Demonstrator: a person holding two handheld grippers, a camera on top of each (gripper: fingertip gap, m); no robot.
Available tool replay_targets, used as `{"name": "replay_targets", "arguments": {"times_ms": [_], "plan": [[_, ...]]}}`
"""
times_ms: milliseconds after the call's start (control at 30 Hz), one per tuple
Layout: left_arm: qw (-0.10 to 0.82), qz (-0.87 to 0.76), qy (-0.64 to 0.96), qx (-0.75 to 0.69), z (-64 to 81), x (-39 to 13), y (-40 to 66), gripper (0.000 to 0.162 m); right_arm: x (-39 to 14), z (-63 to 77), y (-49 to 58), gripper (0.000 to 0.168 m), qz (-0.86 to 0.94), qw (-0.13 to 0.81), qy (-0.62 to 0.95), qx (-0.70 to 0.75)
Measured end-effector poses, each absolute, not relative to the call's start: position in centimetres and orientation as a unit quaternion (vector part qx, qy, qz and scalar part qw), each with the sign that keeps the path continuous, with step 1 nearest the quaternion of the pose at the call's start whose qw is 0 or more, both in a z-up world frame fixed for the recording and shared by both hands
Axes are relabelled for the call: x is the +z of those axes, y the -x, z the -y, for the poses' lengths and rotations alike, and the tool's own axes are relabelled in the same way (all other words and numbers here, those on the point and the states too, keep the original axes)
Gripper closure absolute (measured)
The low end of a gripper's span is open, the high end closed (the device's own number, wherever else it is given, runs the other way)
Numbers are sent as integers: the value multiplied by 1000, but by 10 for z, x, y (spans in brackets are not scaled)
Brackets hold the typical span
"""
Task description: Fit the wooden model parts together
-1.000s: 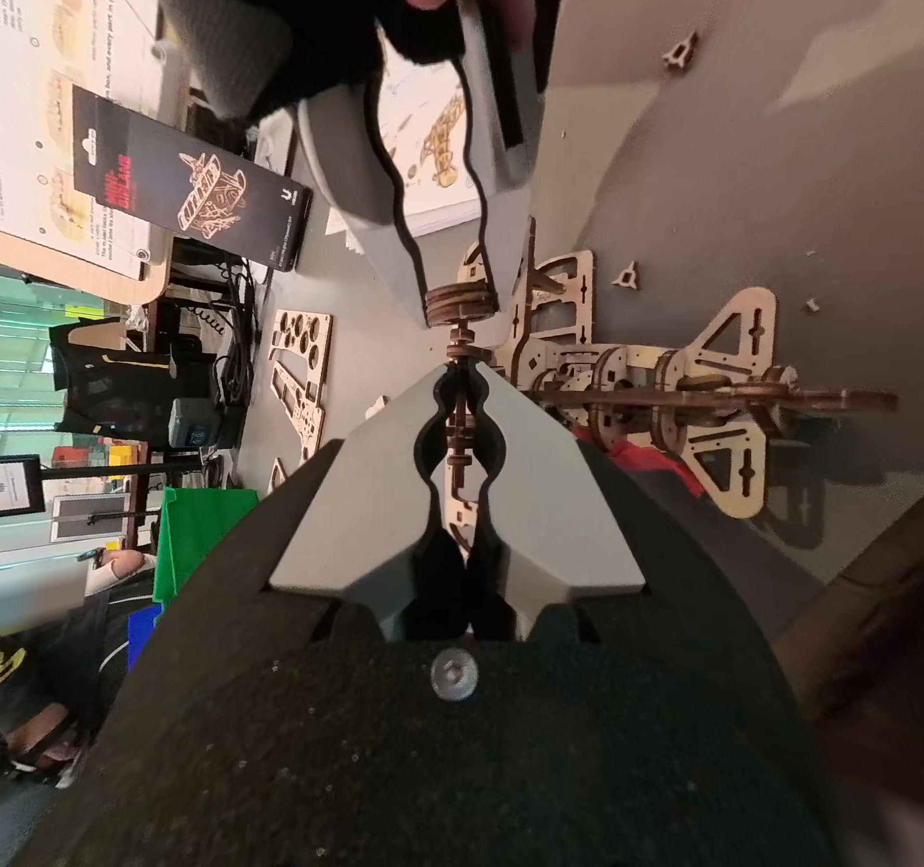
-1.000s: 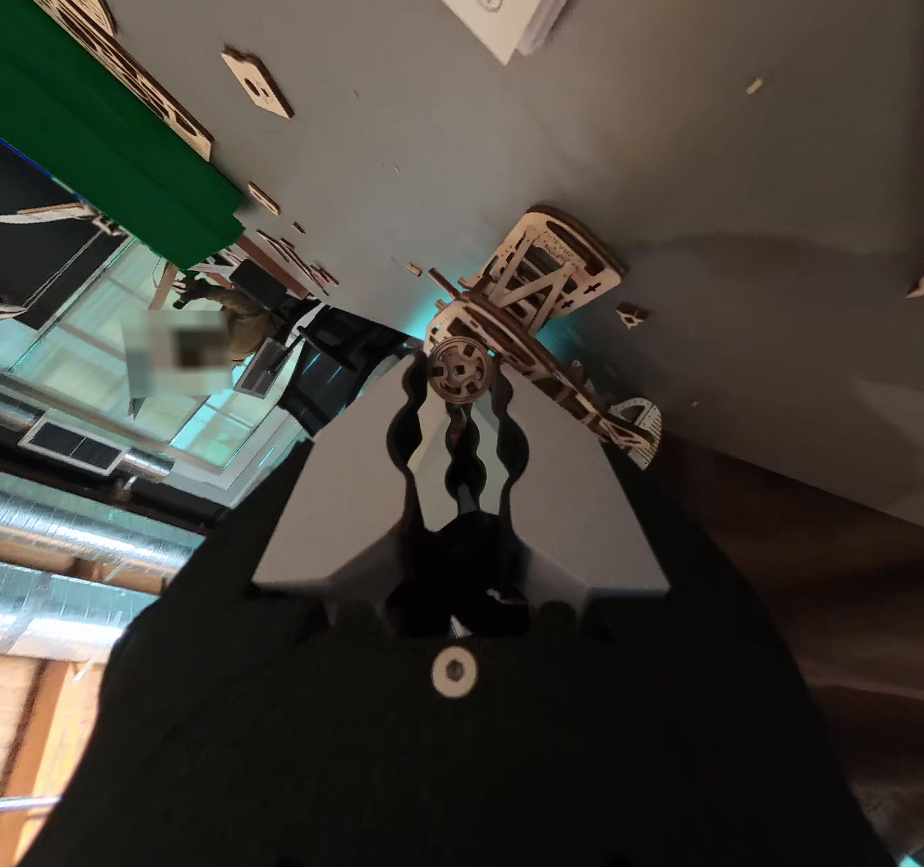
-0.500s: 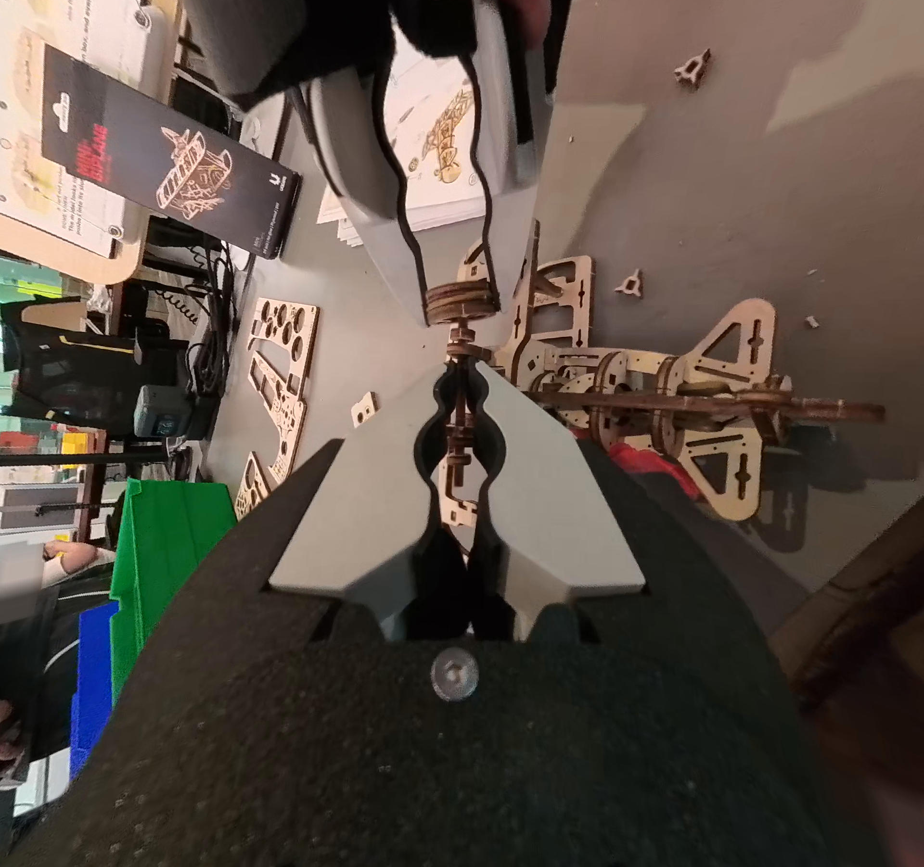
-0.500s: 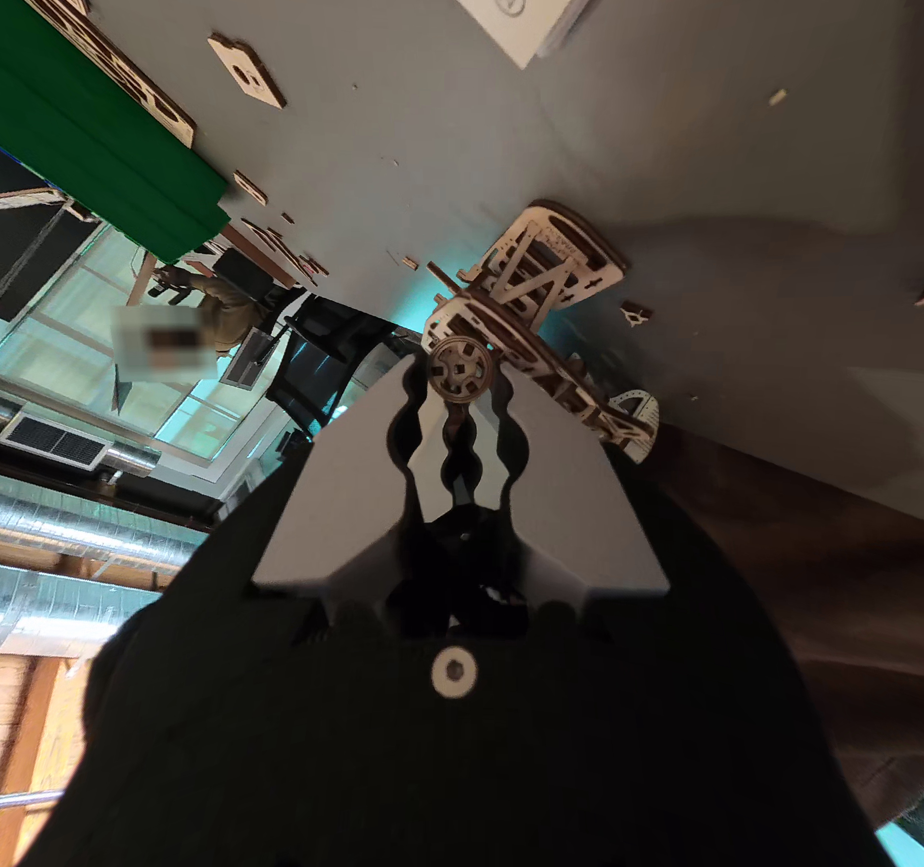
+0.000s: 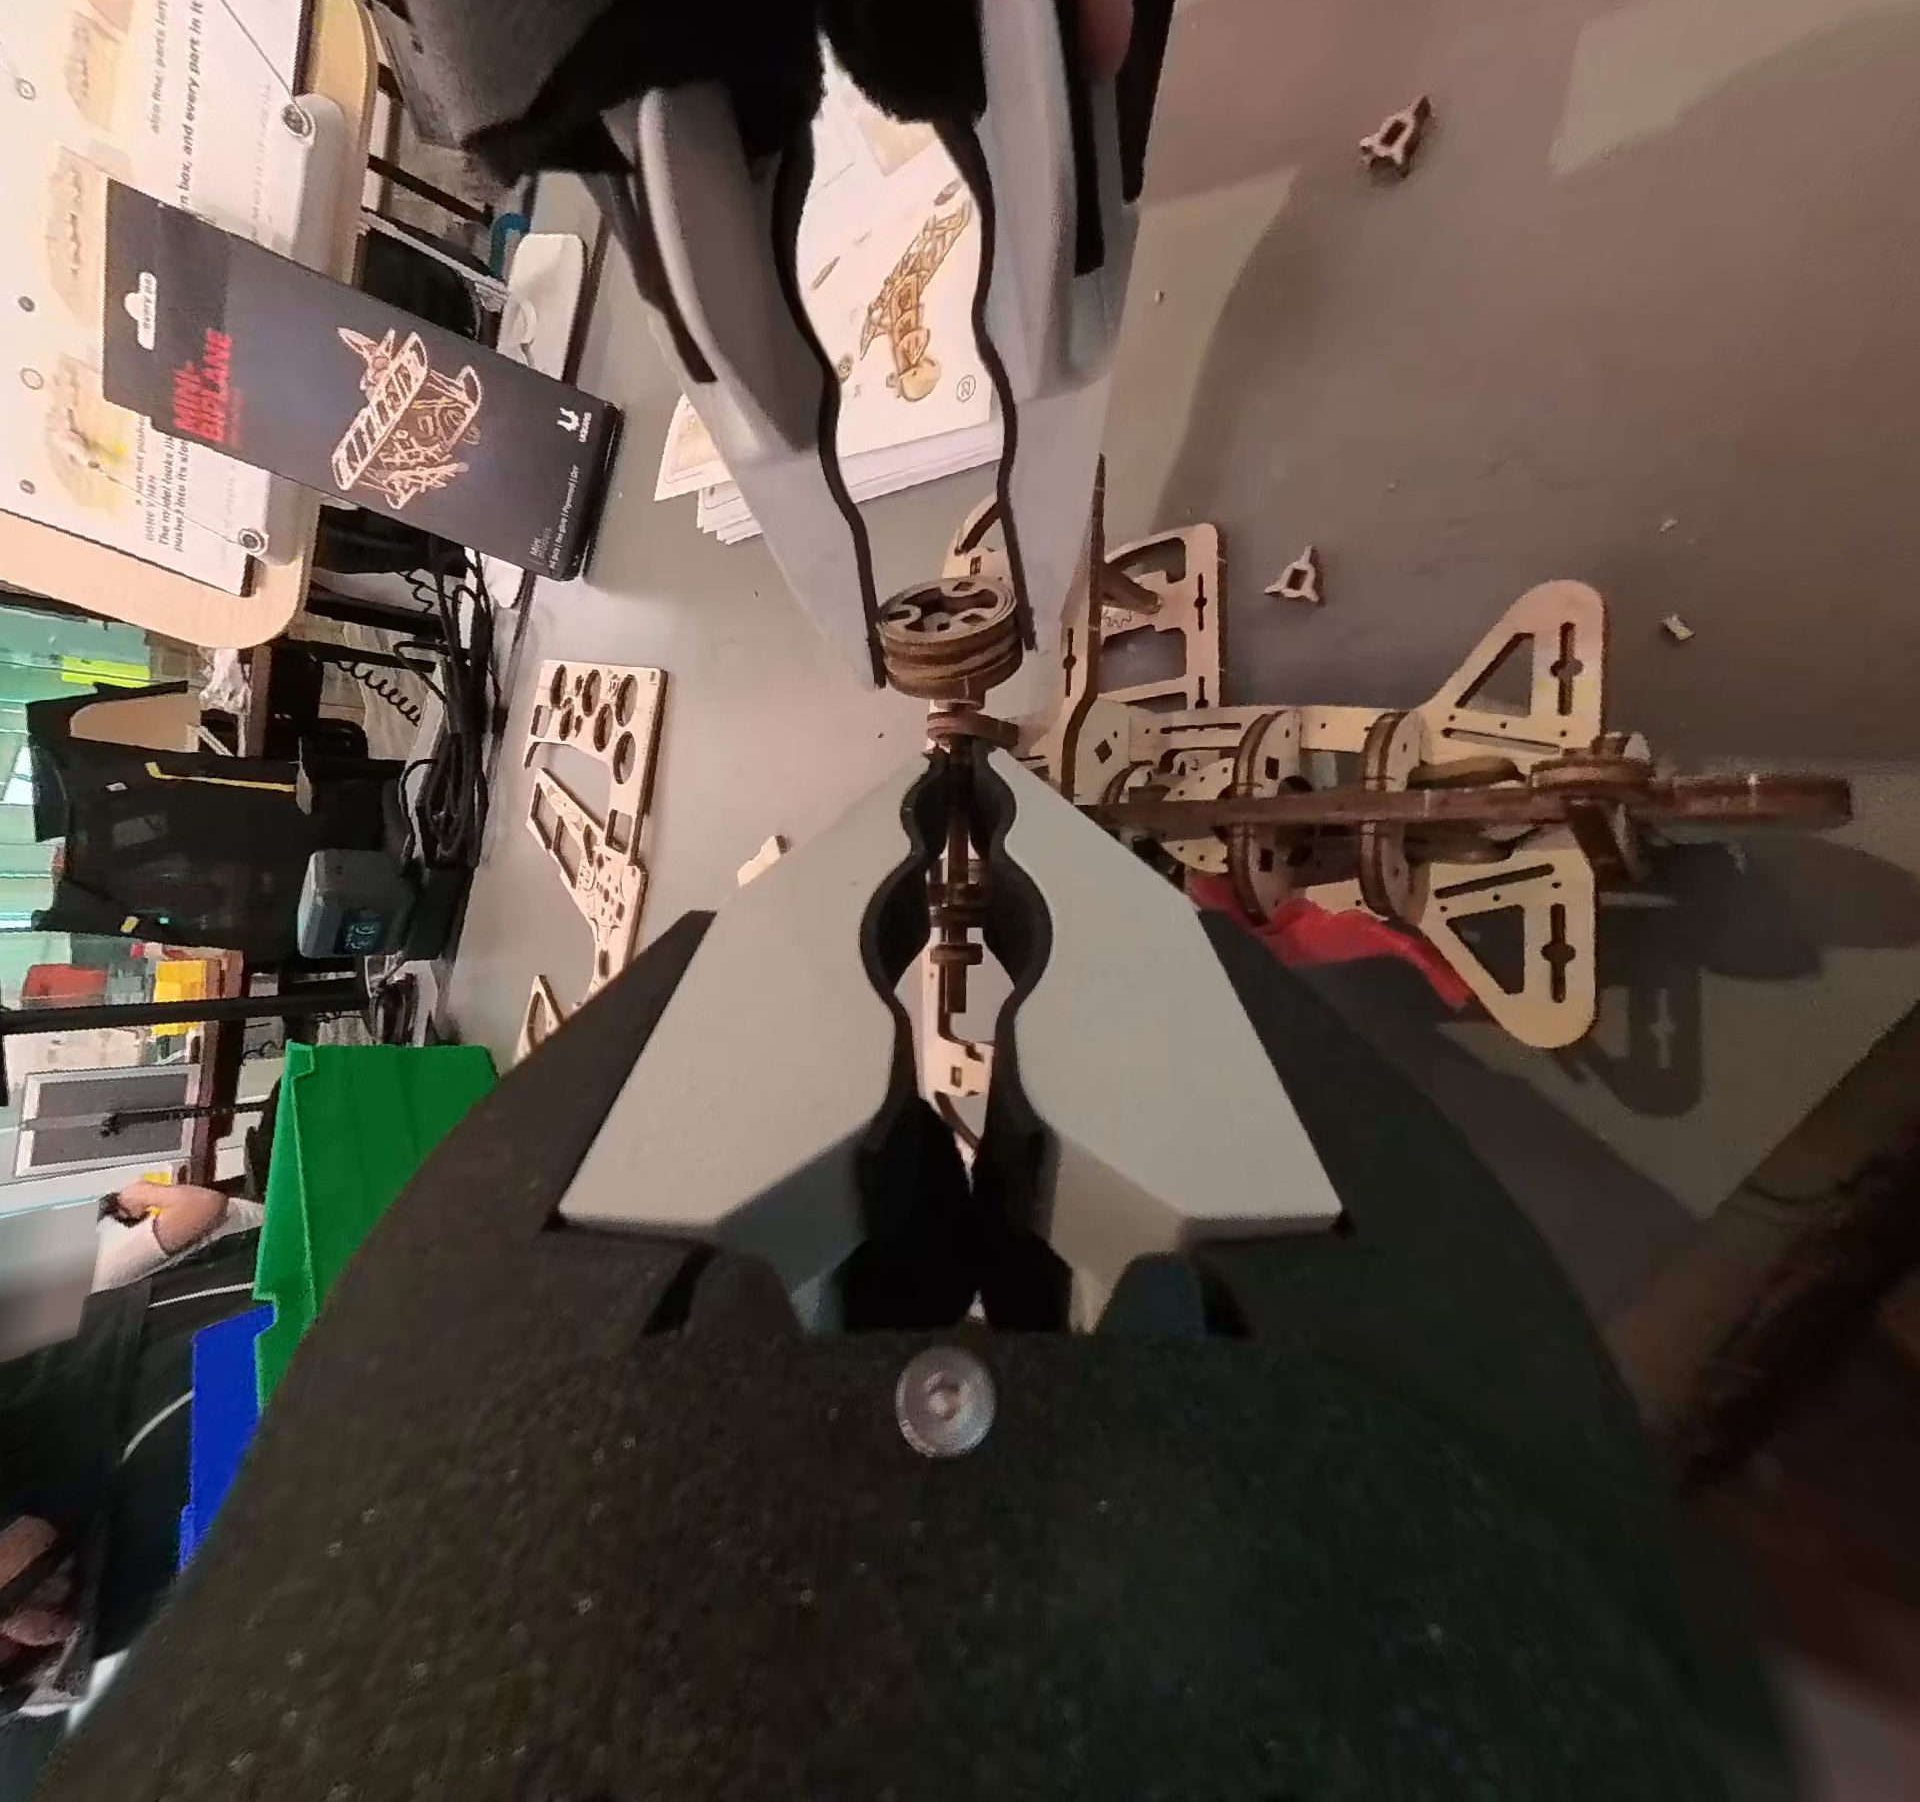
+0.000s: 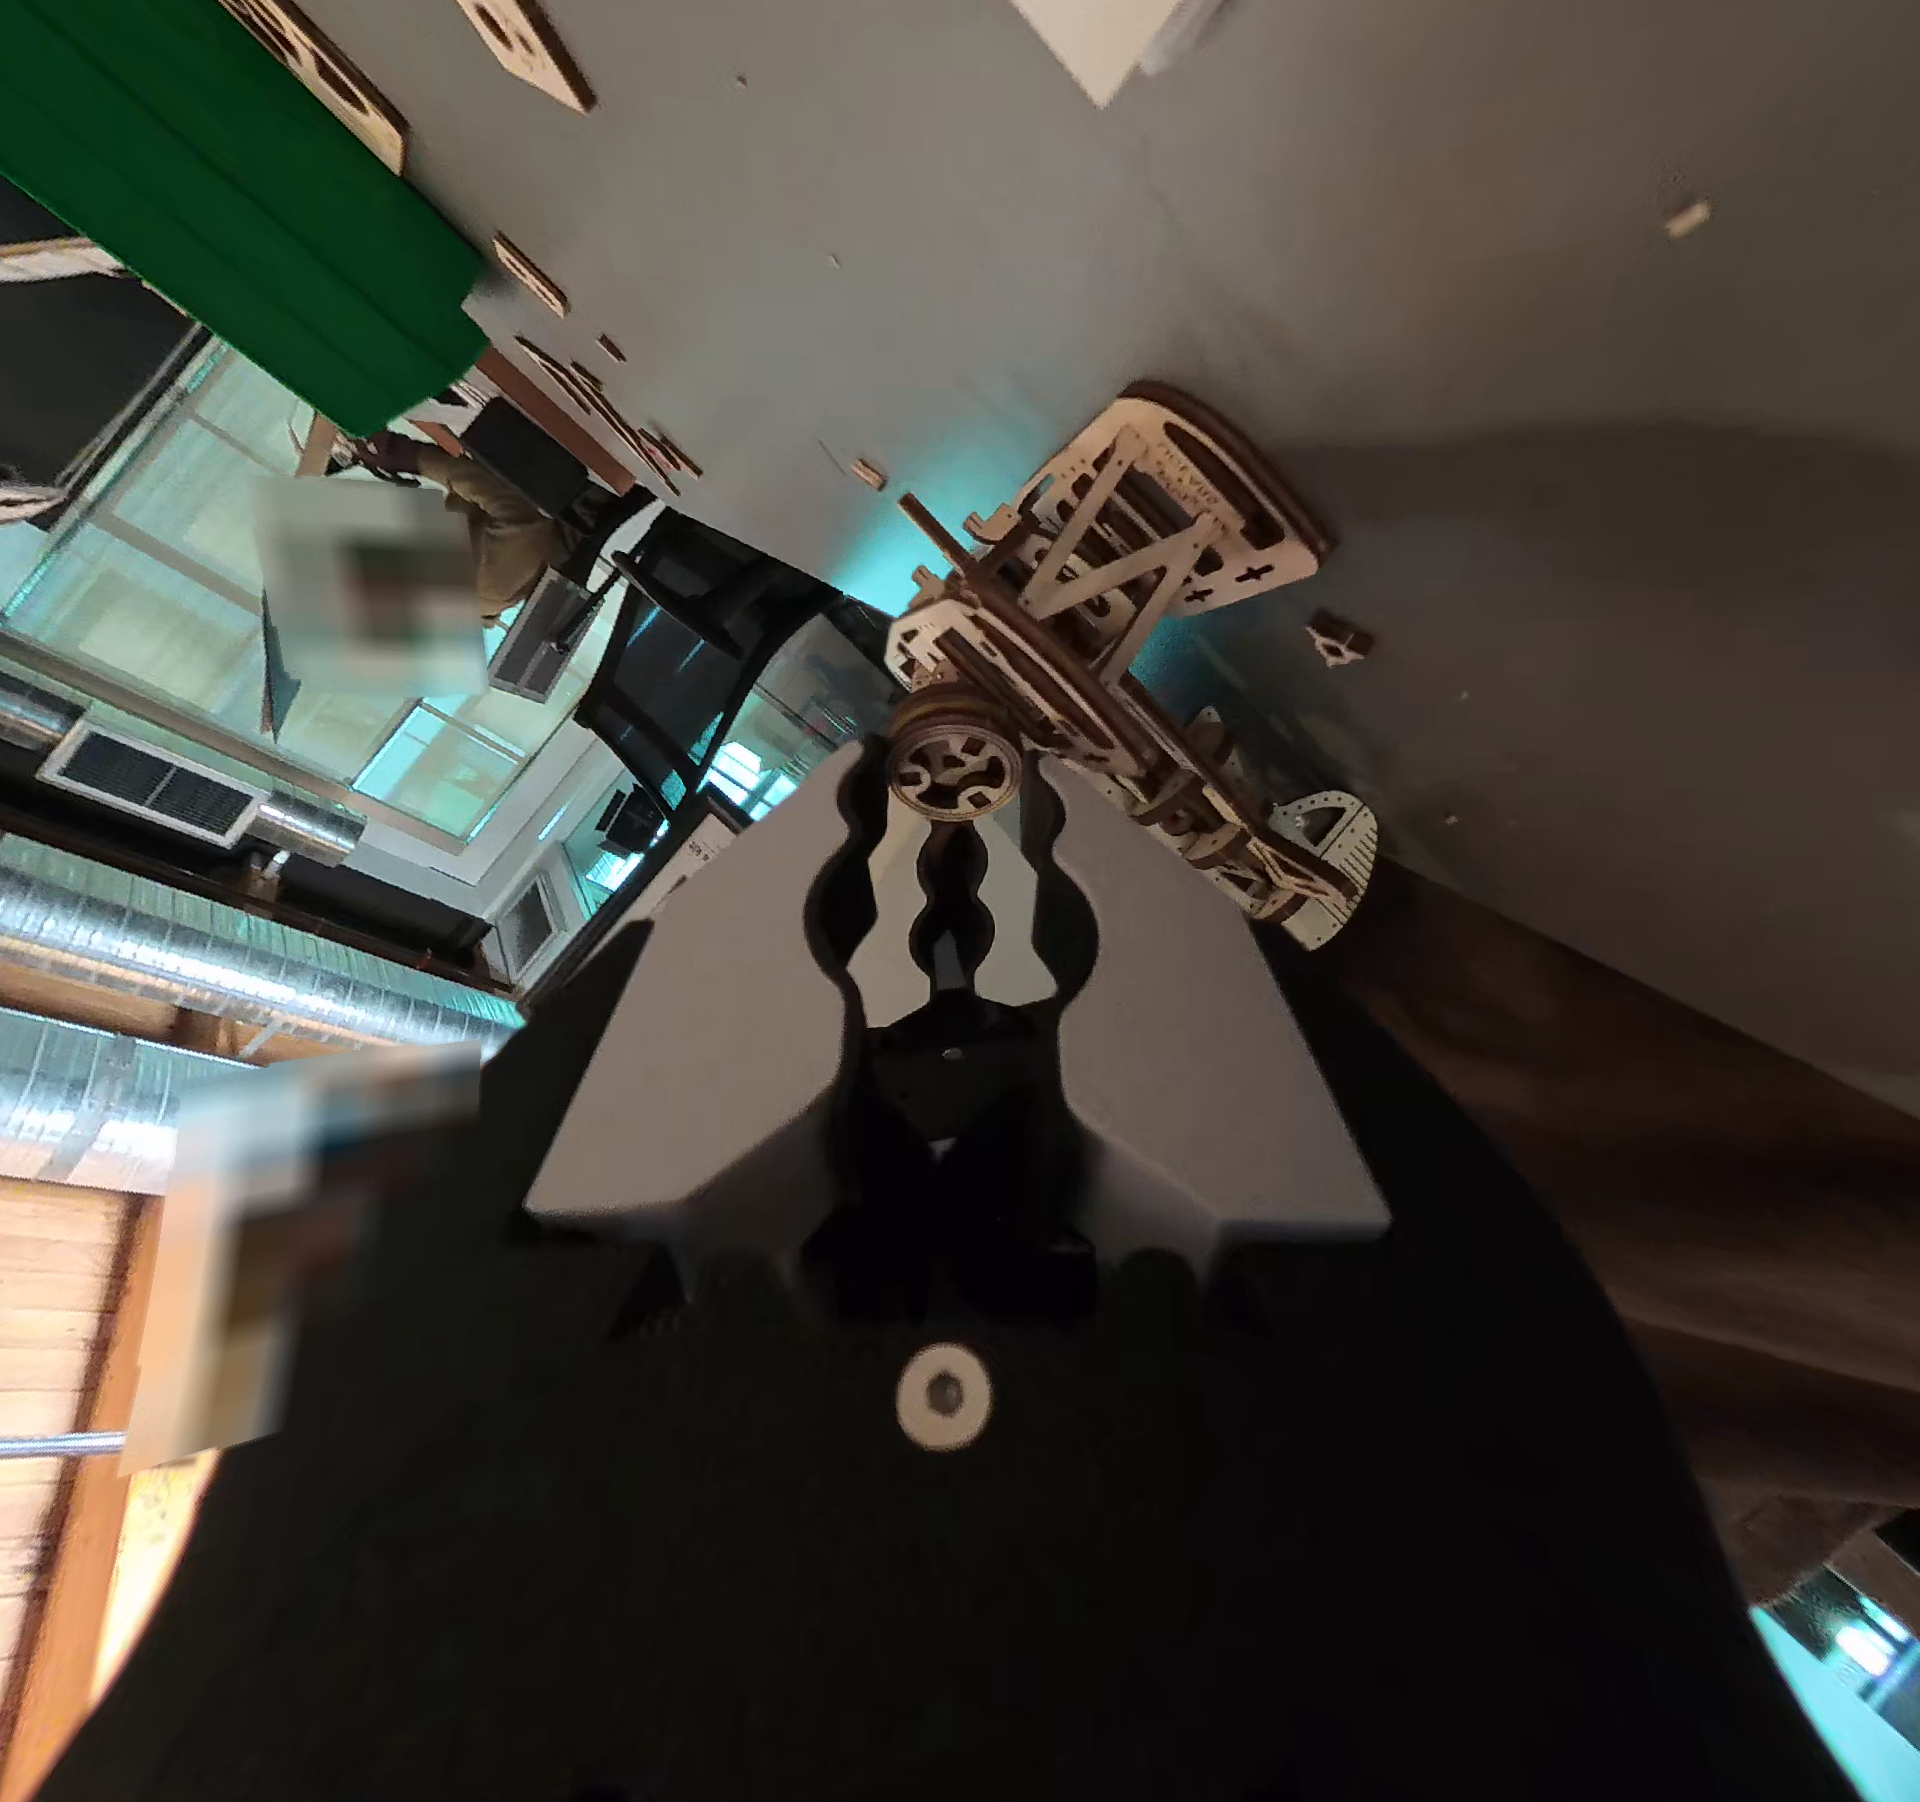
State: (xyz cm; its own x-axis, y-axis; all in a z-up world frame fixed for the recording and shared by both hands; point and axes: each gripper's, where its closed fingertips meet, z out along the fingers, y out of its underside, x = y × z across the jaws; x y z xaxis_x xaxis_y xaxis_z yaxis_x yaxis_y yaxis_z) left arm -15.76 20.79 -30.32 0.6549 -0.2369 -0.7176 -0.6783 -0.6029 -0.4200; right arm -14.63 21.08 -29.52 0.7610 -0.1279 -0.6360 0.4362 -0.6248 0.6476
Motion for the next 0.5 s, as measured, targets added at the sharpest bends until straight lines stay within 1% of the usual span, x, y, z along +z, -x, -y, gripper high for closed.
{"name": "replay_targets", "arguments": {"times_ms": [300, 500], "plan": [[356, -276, 837, 310, -209, -303, 145, 162, -299, -214, 147, 143, -184, 401, -846, -299], [354, -280, 835, 315, -209, -303, 144, 162, -296, -209, 140, 143, -172, 473, -819, -275]]}}
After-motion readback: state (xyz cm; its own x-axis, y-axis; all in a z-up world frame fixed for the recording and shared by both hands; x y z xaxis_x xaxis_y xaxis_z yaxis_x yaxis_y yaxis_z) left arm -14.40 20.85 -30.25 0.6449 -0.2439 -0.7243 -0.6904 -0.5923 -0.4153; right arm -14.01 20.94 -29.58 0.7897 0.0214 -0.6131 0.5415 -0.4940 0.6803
